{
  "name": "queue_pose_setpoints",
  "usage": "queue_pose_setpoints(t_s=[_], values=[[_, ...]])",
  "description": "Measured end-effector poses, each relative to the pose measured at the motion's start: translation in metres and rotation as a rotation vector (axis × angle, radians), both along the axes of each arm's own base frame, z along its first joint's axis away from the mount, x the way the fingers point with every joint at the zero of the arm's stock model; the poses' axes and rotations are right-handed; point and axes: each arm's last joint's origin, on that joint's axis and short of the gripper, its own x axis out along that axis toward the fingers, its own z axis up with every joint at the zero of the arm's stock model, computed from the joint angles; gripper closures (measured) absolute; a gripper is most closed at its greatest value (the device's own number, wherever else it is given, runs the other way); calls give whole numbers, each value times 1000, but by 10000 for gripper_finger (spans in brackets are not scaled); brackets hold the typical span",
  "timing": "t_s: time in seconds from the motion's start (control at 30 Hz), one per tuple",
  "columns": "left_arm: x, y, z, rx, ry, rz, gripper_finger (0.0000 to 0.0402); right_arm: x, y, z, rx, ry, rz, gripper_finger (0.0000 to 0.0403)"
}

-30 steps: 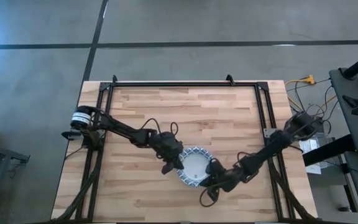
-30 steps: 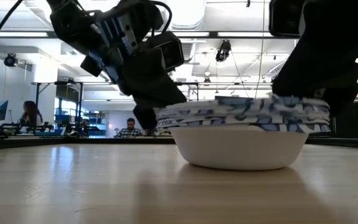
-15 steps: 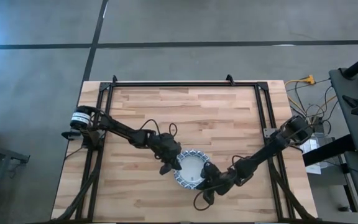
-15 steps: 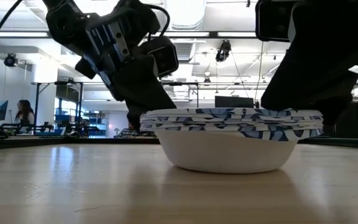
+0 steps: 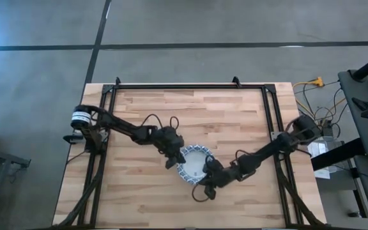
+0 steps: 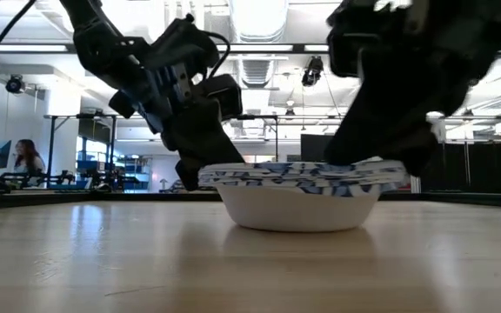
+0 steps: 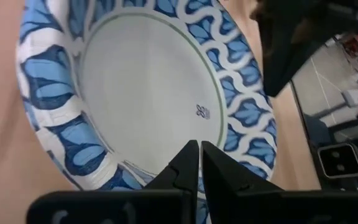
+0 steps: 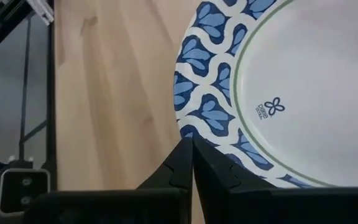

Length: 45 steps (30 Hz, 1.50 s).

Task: Nest bowls inside each other
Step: Adjust the white patterned bowl on the table, then return to Home Position

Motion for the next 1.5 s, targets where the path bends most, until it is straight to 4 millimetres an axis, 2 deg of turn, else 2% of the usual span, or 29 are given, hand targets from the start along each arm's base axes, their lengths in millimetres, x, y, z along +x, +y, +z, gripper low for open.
queue_pose_setpoints(t_s=[0.23,0.43,0.77,0.9,0.97,1.07,1.2,1.27,1.37,1.5], values=[[-2,24,9,-28,-22,49,396,7,-17,4,-16,0,14,394],[-7,33,28,-19,-62,109,395,2,-26,23,-56,-25,50,394],[-28,34,96,33,-249,182,395,-12,-50,93,-88,-224,61,394],[-40,33,126,31,-364,204,395,-9,-60,118,-73,-399,39,394],[-44,33,140,23,-445,208,395,-3,-67,131,-64,-548,11,394],[-50,32,165,4,-617,214,395,5,-84,160,-21,-932,-74,394],[-57,31,196,-46,-893,225,395,-3,-124,186,-49,-1505,-202,394],[-60,32,207,-60,-1011,236,395,-3,-149,186,-52,-1556,-230,394],[-66,36,218,-61,-1119,244,395,-6,-187,193,-66,-1513,-118,394],[-81,44,229,-56,-1167,277,395,-35,-223,220,-130,-1628,-72,394]])
